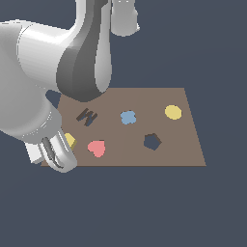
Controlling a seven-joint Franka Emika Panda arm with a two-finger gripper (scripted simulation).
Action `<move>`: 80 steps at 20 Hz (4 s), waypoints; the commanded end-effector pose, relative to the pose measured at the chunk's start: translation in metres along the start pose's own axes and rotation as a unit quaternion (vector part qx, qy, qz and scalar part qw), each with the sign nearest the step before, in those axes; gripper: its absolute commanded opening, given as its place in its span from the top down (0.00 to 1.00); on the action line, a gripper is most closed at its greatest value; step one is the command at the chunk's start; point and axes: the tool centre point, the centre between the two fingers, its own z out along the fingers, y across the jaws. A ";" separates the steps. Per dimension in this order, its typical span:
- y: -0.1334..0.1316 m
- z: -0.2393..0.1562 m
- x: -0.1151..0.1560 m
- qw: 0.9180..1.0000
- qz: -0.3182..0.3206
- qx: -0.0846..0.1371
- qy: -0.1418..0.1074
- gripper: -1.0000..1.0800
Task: Insert a designated object into the corresponding slot on a board.
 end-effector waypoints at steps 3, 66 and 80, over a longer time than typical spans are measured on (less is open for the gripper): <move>0.000 0.000 0.000 1.000 -0.001 0.000 0.000 0.04; -0.145 0.013 -0.082 0.840 -0.542 0.000 0.000 1.00; -0.162 0.010 -0.157 0.684 -0.729 0.000 0.000 1.00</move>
